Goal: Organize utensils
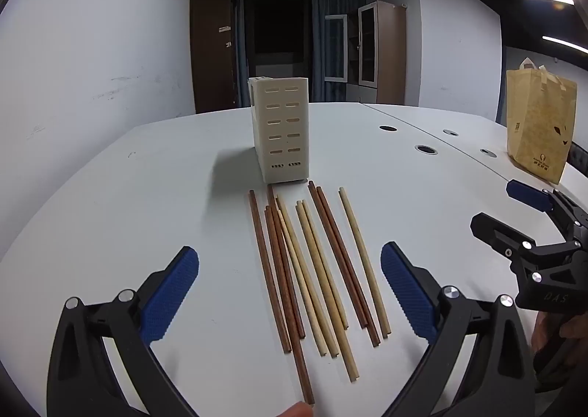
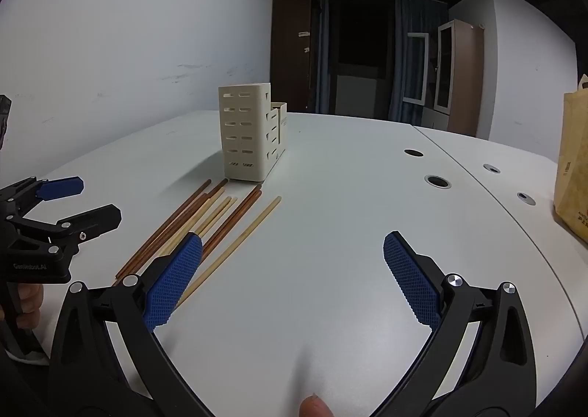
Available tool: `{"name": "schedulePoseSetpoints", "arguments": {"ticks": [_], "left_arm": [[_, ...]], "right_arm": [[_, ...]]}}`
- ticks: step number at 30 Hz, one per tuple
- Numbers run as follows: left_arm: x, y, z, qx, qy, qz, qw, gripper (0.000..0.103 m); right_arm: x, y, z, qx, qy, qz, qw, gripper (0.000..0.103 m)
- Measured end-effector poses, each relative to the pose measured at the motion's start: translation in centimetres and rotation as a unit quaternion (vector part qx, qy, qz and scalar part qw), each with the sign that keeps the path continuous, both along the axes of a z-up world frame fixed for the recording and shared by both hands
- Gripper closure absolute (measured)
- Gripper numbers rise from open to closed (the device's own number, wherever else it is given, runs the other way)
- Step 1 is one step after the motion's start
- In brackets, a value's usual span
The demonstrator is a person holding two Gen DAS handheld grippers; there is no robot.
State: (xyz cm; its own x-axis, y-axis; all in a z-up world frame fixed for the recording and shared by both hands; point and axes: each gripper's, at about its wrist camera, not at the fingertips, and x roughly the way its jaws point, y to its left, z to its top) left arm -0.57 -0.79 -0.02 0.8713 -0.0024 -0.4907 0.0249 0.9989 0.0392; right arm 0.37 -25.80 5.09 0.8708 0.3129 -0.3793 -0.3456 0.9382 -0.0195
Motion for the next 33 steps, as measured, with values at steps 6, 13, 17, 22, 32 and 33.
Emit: {"name": "schedulePoseSetpoints", "arguments": {"ticks": [6, 13, 17, 22, 32, 33], "left_arm": [[0.0, 0.3, -0.1, -0.003, 0.005, 0.0, 1.0, 0.005], [0.2, 0.8, -0.2, -0.01, 0.008, -0.001, 0.9999, 0.005], [0.2, 1.1, 0.0, -0.019, 0.005, 0.0, 0.9998, 0.005], [0.0, 1.4, 0.3, -0.023, -0.005, 0.001, 0.9997, 0.005], [0.0, 1.4, 0.4, -0.03, -0.005, 0.003, 0.9995, 0.005], [-0.1, 1.4, 0.4, -0.03, -0.004, -0.001, 0.9996, 0.005]], "right_arm": [[0.0, -0.1, 0.0, 0.001, 0.001, 0.004, 1.0, 0.008], [-0.4, -0.1, 0.2, -0.002, 0.004, 0.01, 1.0, 0.008], [-0.7, -0.1, 0.3, -0.005, 0.006, 0.014, 1.0, 0.008], [-0.9, 0.0, 0.4, -0.004, 0.006, 0.015, 1.0, 0.008], [-1.3, -0.5, 0.6, 0.005, 0.004, 0.019, 1.0, 0.008], [-1.3, -0.4, 0.6, 0.004, 0.003, 0.02, 1.0, 0.008]]}}
